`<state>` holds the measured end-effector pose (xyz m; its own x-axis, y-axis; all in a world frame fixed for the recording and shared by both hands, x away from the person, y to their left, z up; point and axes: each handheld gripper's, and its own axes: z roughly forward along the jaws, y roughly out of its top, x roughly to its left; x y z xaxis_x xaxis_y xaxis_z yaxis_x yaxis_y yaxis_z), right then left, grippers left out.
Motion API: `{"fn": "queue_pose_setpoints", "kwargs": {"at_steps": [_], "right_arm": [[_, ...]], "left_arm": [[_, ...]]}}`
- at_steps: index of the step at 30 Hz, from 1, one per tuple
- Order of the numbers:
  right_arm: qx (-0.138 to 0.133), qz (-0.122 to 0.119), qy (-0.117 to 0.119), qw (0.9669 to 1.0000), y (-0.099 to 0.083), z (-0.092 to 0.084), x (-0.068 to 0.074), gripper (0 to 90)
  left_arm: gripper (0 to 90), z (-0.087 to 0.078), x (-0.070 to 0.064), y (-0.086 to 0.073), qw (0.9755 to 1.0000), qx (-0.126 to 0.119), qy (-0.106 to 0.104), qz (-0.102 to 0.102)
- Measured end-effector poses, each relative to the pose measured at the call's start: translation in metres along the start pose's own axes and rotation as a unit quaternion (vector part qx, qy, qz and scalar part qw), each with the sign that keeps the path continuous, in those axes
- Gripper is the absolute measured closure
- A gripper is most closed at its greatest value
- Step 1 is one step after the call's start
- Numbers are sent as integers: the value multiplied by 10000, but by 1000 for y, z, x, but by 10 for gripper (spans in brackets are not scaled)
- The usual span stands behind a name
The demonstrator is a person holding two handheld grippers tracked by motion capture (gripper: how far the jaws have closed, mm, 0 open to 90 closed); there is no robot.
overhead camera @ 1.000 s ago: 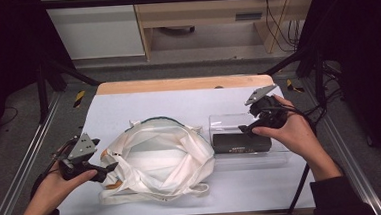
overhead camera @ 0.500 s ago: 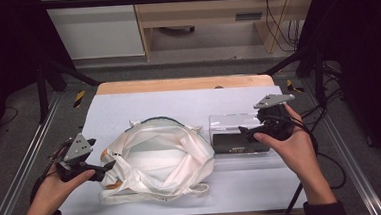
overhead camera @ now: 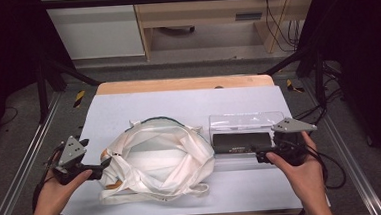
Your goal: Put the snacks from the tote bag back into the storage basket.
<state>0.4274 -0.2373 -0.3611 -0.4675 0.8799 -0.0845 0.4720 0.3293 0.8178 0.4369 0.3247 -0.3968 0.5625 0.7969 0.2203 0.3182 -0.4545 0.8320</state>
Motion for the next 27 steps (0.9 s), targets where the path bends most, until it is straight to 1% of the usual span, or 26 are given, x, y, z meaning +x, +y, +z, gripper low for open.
{"fn": "queue_pose_setpoints", "kwargs": {"at_steps": [1, 2, 4, 5, 8, 11, 13, 15, 17, 20, 21, 23, 24, 26, 27], "right_arm": [[19, 3, -31, 10000, -5, 0, 0, 55], [18, 13, -55, 10000, -8, 0, 0, 55], [6, 49, -70, 10000, -18, 0, -1, 54], [-15, 108, -119, 9999, -22, -1, -2, 54], [-105, 239, -154, 9995, -35, -1, -4, 57], [-145, 418, -238, 9987, -50, -1, -8, 55], [-155, 567, -358, 9976, -60, 0, -10, 56], [-251, 708, -474, 9960, -69, 0, -11, 61], [-276, 811, -539, 9949, -78, -1, -12, 51], [-247, 910, -586, 9938, -85, -1, -13, 54], [-208, 955, -566, 9936, -87, -1, -13, 54], [-100, 923, -575, 9940, -91, -1, -13, 54], [-29, 855, -616, 9944, -92, 1, -13, 56], [51, 786, -653, 9947, -94, 3, -13, 56], [67, 789, -638, 9948, -95, 4, -14, 56]], "left_arm": [[53, 0, 0, -2, 9999, -73, 64, -46], [55, -1, 1, -4, 9997, -162, 135, -136], [54, -2, 1, -8, 9991, -270, 233, -238], [55, -3, 2, -10, 9987, -304, 290, -282], [54, -6, 5, -16, 9975, -380, 408, -432], [54, -8, 7, -25, 9963, -398, 526, -544], [54, -8, 8, -33, 9956, -374, 590, -627], [54, -9, 7, -40, 9942, -385, 676, -736], [54, -9, 7, -47, 9931, -372, 771, -801], [54, -8, 5, -56, 9904, -391, 912, -958], [54, -8, 5, -59, 9900, -382, 934, -985], [54, -6, 4, -63, 9901, -307, 952, -986], [54, -4, 4, -64, 9900, -284, 945, -1007], [54, -3, 3, -66, 9895, -294, 988, -1010], [54, -2, 3, -66, 9895, -298, 998, -1000]]}}
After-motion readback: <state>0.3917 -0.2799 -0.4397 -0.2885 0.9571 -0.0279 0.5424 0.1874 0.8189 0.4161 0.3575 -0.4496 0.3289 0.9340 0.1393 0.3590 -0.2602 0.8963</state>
